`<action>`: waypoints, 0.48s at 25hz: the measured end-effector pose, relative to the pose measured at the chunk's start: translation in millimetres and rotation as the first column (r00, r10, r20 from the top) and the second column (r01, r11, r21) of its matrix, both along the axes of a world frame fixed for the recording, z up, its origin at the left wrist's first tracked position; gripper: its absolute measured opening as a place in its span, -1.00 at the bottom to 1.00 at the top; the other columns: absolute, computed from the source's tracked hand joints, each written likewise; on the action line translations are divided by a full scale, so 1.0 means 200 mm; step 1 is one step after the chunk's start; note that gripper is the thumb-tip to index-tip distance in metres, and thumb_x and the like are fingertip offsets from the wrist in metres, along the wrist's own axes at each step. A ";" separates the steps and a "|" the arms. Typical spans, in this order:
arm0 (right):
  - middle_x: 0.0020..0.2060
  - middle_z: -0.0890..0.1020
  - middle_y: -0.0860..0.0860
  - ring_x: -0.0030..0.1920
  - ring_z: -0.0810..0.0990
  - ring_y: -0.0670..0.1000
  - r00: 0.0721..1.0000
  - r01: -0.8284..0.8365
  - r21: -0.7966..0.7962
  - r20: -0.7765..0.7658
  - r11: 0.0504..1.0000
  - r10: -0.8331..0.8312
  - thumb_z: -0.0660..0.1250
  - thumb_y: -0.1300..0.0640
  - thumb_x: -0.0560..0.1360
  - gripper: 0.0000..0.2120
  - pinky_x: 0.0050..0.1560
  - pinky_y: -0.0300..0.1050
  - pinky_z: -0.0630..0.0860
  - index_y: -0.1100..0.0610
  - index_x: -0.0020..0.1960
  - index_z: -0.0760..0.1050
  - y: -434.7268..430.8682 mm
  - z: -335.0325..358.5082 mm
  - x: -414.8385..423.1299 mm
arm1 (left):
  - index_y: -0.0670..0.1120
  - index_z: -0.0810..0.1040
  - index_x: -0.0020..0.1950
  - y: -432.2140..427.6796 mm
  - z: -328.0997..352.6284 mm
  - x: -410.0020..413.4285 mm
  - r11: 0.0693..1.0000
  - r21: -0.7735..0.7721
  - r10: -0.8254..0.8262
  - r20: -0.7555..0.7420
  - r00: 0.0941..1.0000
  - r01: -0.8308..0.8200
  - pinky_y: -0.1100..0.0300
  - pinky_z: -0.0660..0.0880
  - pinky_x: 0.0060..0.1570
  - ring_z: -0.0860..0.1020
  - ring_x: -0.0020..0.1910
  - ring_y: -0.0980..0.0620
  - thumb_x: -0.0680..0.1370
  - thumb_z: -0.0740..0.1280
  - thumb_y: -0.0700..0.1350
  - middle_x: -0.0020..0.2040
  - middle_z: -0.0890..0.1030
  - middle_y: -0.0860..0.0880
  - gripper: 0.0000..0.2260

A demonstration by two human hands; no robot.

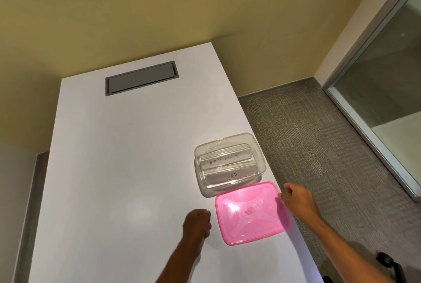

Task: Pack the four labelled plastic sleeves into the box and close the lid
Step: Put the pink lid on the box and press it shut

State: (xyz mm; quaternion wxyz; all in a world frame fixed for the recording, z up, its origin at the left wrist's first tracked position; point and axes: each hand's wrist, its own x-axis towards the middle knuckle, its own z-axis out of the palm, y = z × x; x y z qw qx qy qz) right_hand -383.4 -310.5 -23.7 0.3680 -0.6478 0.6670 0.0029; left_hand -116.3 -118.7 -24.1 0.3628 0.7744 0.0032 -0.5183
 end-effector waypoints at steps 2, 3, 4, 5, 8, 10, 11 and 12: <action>-0.36 0.51 0.01 -0.37 0.40 -0.03 0.999 0.026 0.056 -0.029 0.998 -0.025 0.55 0.15 0.57 -0.62 -0.34 -0.14 0.37 0.11 -0.30 0.42 0.08 -0.05 -0.04 | -0.14 0.51 -0.25 0.02 0.00 -0.07 0.998 0.021 -0.062 -0.027 0.998 0.063 0.19 0.30 -0.40 0.37 -0.41 -0.03 0.56 0.31 -0.29 -0.32 0.43 -0.16 -0.81; -0.38 0.50 0.01 -0.38 0.39 -0.02 0.999 0.032 0.071 -0.035 0.997 -0.030 0.56 0.15 0.56 -0.60 -0.35 -0.14 0.34 0.10 -0.31 0.40 0.11 -0.06 -0.05 | -0.13 0.50 -0.26 0.02 0.01 -0.10 0.995 0.035 -0.089 -0.031 0.996 0.090 0.18 0.31 -0.38 0.37 -0.40 -0.04 0.56 0.30 -0.29 -0.32 0.44 -0.16 -0.80; -0.39 0.51 0.01 -0.39 0.40 -0.02 0.999 0.035 0.080 -0.037 0.996 -0.032 0.55 0.16 0.55 -0.60 -0.36 -0.14 0.33 0.10 -0.32 0.40 0.13 -0.07 -0.06 | -0.13 0.51 -0.27 0.02 0.01 -0.13 0.992 0.046 -0.115 -0.025 0.993 0.116 0.16 0.32 -0.36 0.37 -0.38 -0.05 0.55 0.29 -0.28 -0.33 0.46 -0.15 -0.80; -0.41 0.53 -0.01 -0.41 0.42 -0.04 0.999 0.033 0.083 -0.040 0.996 -0.030 0.55 0.17 0.55 -0.60 -0.38 -0.16 0.33 0.09 -0.33 0.41 0.15 -0.07 -0.06 | -0.13 0.52 -0.27 0.02 0.01 -0.15 0.989 0.052 -0.139 -0.010 0.990 0.139 0.15 0.34 -0.34 0.38 -0.37 -0.05 0.55 0.29 -0.27 -0.33 0.47 -0.14 -0.80; -0.47 0.62 -0.09 -0.47 0.53 -0.15 0.999 0.014 0.073 -0.036 0.997 -0.012 0.52 0.21 0.55 -0.69 -0.43 -0.22 0.35 0.06 -0.32 0.53 0.19 -0.05 -0.08 | -0.13 0.55 -0.26 0.03 0.03 -0.21 0.986 0.054 -0.155 -0.028 0.988 0.156 0.12 0.36 -0.32 0.39 -0.35 -0.06 0.54 0.30 -0.25 -0.34 0.49 -0.12 -0.82; -0.47 0.64 -0.09 -0.51 0.56 -0.21 1.000 0.006 0.061 -0.020 0.998 -0.005 0.49 0.24 0.56 -0.71 -0.48 -0.27 0.39 0.04 -0.30 0.57 0.21 -0.03 -0.10 | -0.14 0.57 -0.23 0.04 0.03 -0.25 0.988 0.056 -0.141 -0.050 0.989 0.144 0.13 0.35 -0.32 0.39 -0.35 -0.07 0.56 0.31 -0.24 -0.33 0.49 -0.12 -0.83; -0.43 0.68 -0.06 -0.48 0.62 -0.19 1.000 0.010 0.060 -0.010 0.998 -0.009 0.47 0.27 0.57 -0.74 -0.47 -0.26 0.46 0.06 -0.27 0.61 0.22 -0.02 -0.12 | -0.14 0.57 -0.22 0.05 0.04 -0.26 0.988 0.059 -0.137 -0.054 0.989 0.140 0.13 0.36 -0.32 0.39 -0.34 -0.07 0.57 0.32 -0.23 -0.33 0.49 -0.12 -0.83; -0.35 0.72 0.00 -0.38 0.70 -0.10 1.000 0.012 0.053 -0.001 0.999 -0.012 0.45 0.30 0.57 -0.79 -0.39 -0.16 0.57 0.11 -0.21 0.66 0.22 -0.01 -0.14 | -0.14 0.58 -0.20 0.06 0.05 -0.27 0.989 0.060 -0.133 -0.055 0.990 0.136 0.12 0.36 -0.31 0.40 -0.33 -0.08 0.58 0.32 -0.22 -0.33 0.50 -0.13 -0.83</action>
